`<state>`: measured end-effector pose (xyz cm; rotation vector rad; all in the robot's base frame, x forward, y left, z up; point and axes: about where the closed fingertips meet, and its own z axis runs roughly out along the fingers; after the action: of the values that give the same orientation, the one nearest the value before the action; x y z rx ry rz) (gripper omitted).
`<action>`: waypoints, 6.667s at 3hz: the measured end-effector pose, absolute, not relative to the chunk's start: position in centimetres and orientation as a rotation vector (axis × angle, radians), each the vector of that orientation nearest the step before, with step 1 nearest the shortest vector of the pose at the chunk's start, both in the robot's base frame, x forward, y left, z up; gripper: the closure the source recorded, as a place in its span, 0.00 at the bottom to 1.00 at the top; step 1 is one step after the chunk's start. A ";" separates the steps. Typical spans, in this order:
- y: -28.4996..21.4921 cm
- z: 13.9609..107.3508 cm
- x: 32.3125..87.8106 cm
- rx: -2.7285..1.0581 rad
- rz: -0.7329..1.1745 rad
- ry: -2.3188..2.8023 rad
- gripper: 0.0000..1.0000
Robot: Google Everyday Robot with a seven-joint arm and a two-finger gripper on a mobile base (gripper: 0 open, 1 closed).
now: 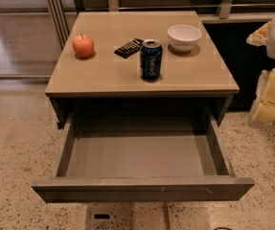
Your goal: Place pepsi can into top drawer
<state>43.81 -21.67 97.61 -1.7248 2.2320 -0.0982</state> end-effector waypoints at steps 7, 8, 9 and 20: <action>-9.8 93.8 61.7 -1.517 0.079 1.920 0.00; -9.1 92.3 63.1 -1.474 0.130 1.906 0.00; -7.4 91.1 65.2 -1.437 0.194 1.872 0.00; -2.9 92.5 59.9 -1.561 0.517 1.635 1.00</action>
Offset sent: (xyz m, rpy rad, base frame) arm 0.0547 0.0282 -0.0092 0.1239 -0.0859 0.0154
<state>59.93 -2.86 92.51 -1.5614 1.6351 0.5171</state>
